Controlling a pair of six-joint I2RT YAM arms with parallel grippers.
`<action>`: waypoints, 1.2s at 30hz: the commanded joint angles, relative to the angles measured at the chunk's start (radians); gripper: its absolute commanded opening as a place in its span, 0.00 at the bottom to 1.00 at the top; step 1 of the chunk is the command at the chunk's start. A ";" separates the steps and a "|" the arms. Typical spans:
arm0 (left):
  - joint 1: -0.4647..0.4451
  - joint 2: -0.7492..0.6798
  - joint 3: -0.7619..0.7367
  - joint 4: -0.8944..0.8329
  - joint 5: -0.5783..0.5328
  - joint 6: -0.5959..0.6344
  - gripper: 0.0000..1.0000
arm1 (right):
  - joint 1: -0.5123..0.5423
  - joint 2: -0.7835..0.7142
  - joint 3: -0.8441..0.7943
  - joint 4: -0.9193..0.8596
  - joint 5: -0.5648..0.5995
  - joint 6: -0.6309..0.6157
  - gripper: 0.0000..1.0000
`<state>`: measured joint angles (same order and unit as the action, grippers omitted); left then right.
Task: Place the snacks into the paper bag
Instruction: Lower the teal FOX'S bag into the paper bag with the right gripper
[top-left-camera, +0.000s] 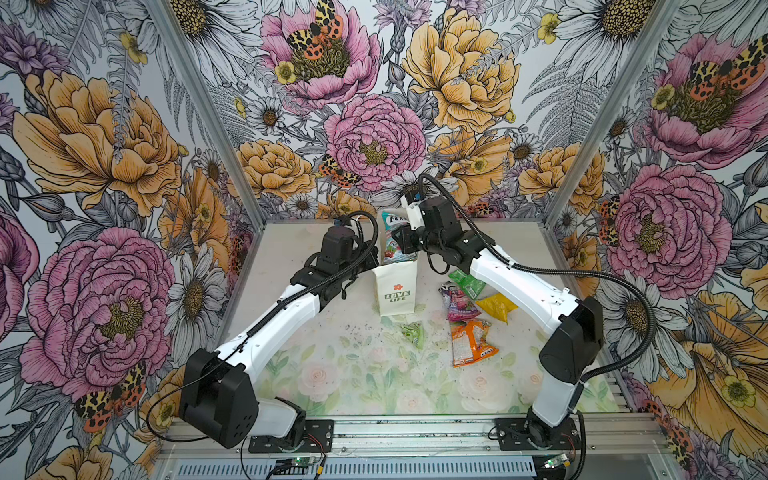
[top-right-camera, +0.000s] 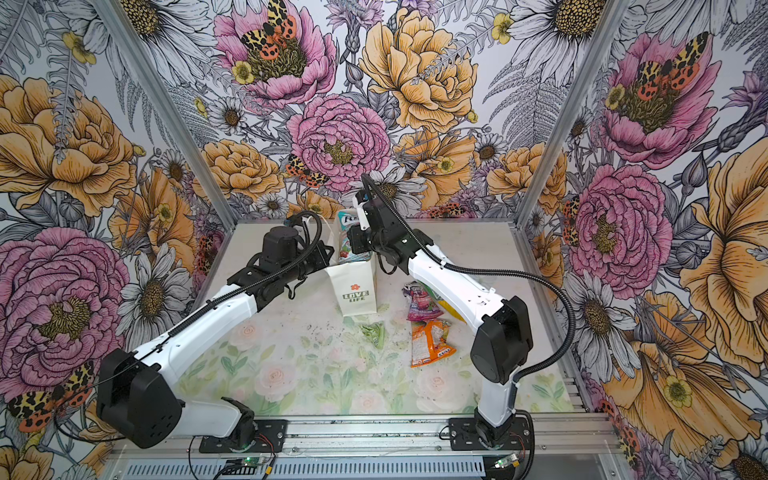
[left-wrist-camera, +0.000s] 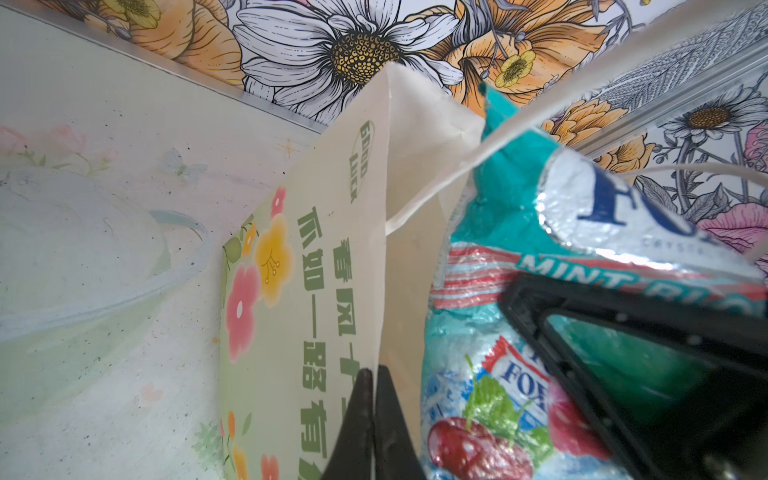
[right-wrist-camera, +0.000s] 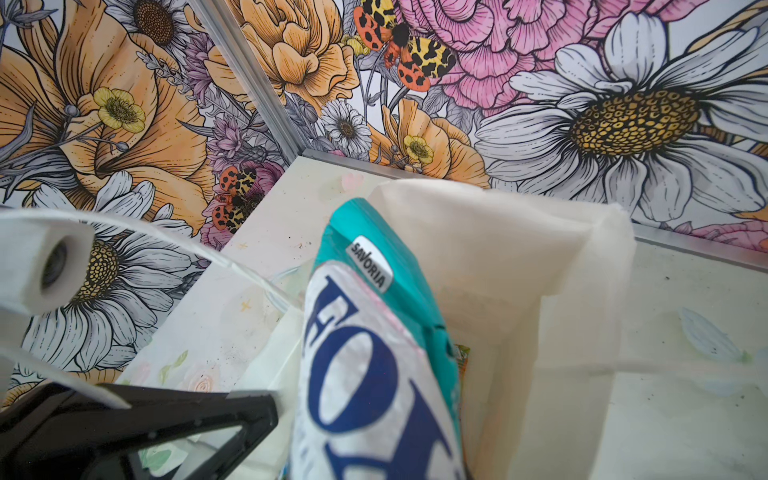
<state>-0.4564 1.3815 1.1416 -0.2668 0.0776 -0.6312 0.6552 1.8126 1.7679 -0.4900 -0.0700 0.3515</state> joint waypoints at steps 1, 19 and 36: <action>-0.012 -0.030 -0.014 0.045 -0.020 -0.013 0.00 | 0.010 -0.039 0.018 0.007 -0.013 0.020 0.06; -0.010 -0.038 -0.026 0.053 -0.036 -0.023 0.00 | 0.022 -0.070 0.039 -0.069 -0.019 0.058 0.09; -0.013 -0.035 -0.039 0.072 -0.050 -0.044 0.00 | 0.027 -0.037 0.088 -0.151 -0.055 0.081 0.09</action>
<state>-0.4618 1.3705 1.1160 -0.2356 0.0570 -0.6571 0.6754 1.7882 1.8111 -0.6476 -0.1093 0.4191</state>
